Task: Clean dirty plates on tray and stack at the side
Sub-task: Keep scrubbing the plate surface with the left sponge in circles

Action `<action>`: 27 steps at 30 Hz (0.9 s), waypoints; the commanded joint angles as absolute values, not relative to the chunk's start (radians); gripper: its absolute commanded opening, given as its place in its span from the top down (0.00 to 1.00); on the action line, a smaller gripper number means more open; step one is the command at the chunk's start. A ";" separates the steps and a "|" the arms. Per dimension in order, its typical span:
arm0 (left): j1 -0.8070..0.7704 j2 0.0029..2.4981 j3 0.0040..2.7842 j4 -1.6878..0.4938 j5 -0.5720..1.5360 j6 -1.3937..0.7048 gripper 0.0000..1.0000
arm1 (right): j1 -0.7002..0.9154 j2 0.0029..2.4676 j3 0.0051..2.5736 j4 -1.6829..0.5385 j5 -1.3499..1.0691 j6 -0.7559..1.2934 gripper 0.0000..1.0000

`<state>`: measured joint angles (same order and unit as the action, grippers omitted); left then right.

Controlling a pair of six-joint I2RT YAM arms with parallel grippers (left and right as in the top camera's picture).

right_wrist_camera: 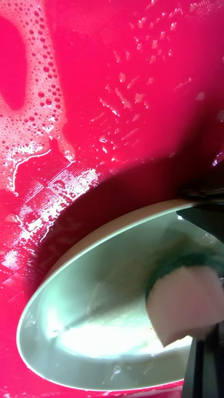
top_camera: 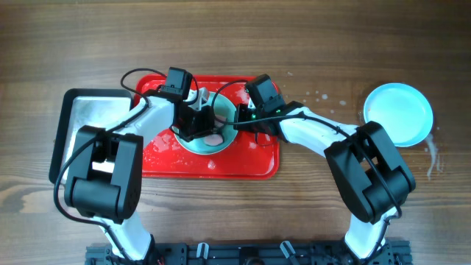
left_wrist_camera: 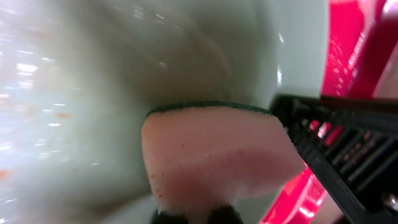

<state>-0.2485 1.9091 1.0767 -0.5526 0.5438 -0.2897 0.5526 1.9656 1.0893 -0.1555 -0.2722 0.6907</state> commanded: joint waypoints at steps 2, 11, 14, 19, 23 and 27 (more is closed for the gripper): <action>-0.265 1.970 1.032 -0.490 0.568 -0.252 0.96 | 0.546 2.003 1.073 -0.170 -0.239 0.695 0.96; -0.265 1.970 1.032 -0.501 -0.178 -0.593 0.96 | 0.546 2.003 1.073 -0.172 -0.239 0.690 0.96; -0.265 1.970 1.032 -0.510 -0.226 -0.593 0.96 | 0.546 2.003 1.073 -0.172 -0.239 0.690 0.96; -0.266 1.970 1.032 -0.574 -0.103 -0.578 0.96 | 0.546 2.003 1.073 -0.173 -0.239 0.688 0.96; -0.266 1.970 1.032 -0.652 0.084 -0.432 0.96 | 0.546 2.003 1.073 -0.171 -0.239 0.688 0.96; -0.266 1.970 1.032 -0.660 0.329 -0.297 0.96 | 0.546 2.003 1.073 -0.171 -0.239 0.688 0.96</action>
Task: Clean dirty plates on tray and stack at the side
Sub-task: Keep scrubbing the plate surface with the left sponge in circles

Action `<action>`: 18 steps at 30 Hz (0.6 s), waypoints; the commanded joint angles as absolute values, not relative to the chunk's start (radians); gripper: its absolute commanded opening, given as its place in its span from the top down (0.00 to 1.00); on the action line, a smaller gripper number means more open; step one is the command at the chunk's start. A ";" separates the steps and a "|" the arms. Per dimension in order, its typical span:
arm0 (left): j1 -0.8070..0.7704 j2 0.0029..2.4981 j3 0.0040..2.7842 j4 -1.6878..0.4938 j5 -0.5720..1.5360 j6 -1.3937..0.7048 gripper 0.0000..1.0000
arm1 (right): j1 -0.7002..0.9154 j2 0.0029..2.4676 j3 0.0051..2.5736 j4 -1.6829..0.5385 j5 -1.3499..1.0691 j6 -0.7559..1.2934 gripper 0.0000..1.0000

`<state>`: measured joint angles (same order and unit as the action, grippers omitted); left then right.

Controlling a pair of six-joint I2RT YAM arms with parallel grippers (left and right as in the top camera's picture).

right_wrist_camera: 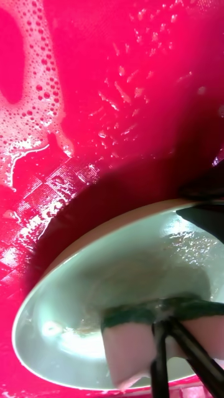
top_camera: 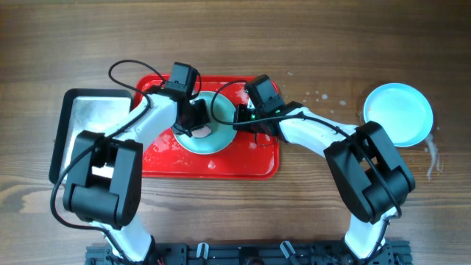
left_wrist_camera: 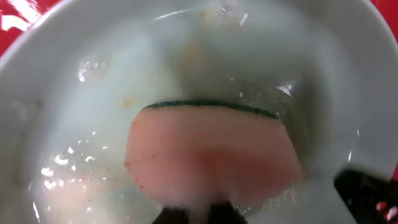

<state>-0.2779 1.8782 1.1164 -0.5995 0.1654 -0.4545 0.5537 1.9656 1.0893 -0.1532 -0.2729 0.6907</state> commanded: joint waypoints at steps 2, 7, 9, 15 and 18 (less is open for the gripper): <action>-0.266 1.970 1.032 -0.644 0.422 -0.253 0.96 | 0.546 2.003 1.073 -0.171 -0.242 0.688 0.96; -0.266 1.970 1.033 -0.577 0.492 -0.238 0.96 | 0.546 2.003 1.073 -0.171 -0.242 0.688 0.96; -0.266 1.970 1.033 -0.528 0.533 -0.239 0.96 | 0.546 2.003 1.073 -0.171 -0.243 0.688 0.96; -0.266 1.970 1.032 -0.298 0.475 -0.258 0.96 | 0.546 2.003 1.073 -0.171 -0.243 0.688 0.96; -0.266 1.970 1.032 -0.257 0.202 -0.389 0.96 | 0.546 2.003 1.073 -0.172 -0.243 0.687 0.96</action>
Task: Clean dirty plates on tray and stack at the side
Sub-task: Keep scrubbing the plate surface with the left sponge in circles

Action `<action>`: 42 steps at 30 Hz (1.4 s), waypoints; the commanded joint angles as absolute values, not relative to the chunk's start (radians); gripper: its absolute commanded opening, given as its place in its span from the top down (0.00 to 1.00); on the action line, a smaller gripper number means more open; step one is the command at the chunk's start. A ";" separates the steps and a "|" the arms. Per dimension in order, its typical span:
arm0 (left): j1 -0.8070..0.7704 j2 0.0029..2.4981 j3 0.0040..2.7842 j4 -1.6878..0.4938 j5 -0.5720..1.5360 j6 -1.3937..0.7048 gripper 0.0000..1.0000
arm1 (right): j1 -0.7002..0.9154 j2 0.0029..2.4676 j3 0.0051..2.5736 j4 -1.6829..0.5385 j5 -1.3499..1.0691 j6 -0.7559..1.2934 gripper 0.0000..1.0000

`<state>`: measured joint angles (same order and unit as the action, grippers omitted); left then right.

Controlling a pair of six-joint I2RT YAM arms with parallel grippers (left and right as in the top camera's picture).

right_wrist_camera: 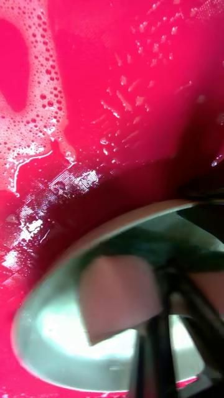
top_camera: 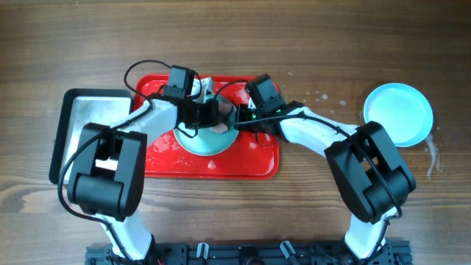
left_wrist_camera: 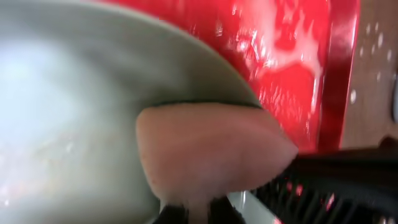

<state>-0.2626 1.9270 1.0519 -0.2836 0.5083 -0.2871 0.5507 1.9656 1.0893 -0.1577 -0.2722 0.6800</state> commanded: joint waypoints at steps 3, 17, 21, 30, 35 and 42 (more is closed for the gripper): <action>-0.266 1.970 1.032 -0.262 0.045 -0.431 0.96 | 0.546 2.003 1.073 -0.171 -0.242 0.687 0.96; -0.227 1.970 1.032 -0.672 -0.174 -0.662 0.96 | 0.546 2.003 1.073 -0.169 -0.247 0.683 0.95; -0.232 1.970 1.032 -0.677 0.166 -0.523 0.96 | 0.546 2.003 1.073 -0.170 -0.250 0.682 0.96; -0.234 1.970 1.032 -0.678 0.721 -0.107 0.96 | 0.546 2.003 1.073 -0.169 -0.250 0.682 0.96; -0.233 1.970 1.032 -0.679 0.395 -0.257 0.96 | 0.546 2.003 1.073 -0.170 -0.250 0.681 0.96; -0.231 1.970 1.032 -0.786 -0.249 -0.623 0.96 | 0.546 2.003 1.073 -0.169 -0.250 0.681 0.96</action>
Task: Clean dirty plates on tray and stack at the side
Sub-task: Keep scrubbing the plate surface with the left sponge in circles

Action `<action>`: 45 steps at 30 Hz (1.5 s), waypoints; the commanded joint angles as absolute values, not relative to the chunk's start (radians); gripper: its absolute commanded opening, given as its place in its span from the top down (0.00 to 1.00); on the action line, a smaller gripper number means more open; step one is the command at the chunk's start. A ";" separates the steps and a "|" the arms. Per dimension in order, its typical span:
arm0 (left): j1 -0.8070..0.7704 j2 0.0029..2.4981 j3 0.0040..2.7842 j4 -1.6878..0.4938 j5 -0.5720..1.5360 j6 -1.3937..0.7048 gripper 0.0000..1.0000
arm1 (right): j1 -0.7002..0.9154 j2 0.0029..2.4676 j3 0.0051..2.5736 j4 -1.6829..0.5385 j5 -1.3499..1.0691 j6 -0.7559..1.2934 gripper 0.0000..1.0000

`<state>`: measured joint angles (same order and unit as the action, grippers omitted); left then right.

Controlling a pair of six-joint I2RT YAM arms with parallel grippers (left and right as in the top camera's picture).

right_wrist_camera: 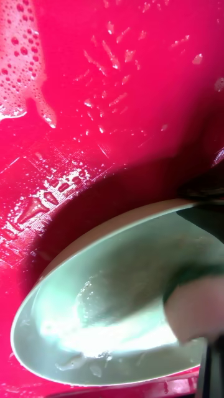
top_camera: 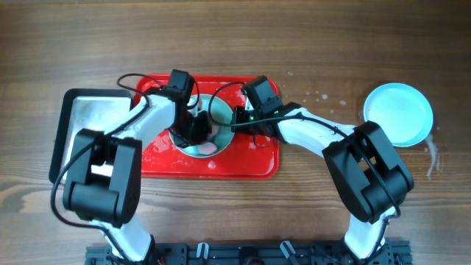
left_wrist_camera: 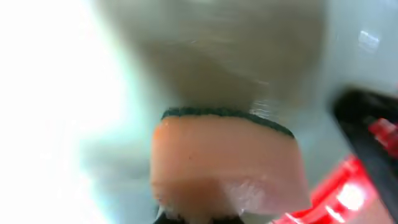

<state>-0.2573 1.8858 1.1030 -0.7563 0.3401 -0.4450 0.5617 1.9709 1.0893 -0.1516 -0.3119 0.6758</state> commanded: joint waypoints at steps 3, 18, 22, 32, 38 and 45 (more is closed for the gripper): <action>-0.231 1.970 1.032 -0.767 -0.370 -0.701 0.96 | 0.546 2.003 1.073 -0.169 -0.250 0.681 0.96; -0.294 1.970 1.032 -0.229 -0.038 -0.427 0.96 | 0.546 2.003 1.073 -0.170 -0.250 0.680 0.96; -0.358 1.970 1.032 -0.161 0.083 -0.257 0.96 | 0.546 2.003 1.073 -0.169 -0.250 0.681 0.96; -0.519 1.970 1.032 -0.163 0.086 0.016 0.96 | 0.546 2.003 1.073 -0.170 -0.258 0.680 0.96; -0.564 1.970 1.032 -0.292 0.130 0.116 0.96 | 0.546 2.003 1.073 -0.169 -0.258 0.680 0.96; -0.535 1.970 1.032 -0.207 -0.074 -0.014 0.96 | 0.546 2.003 1.073 -0.170 -0.258 0.680 0.96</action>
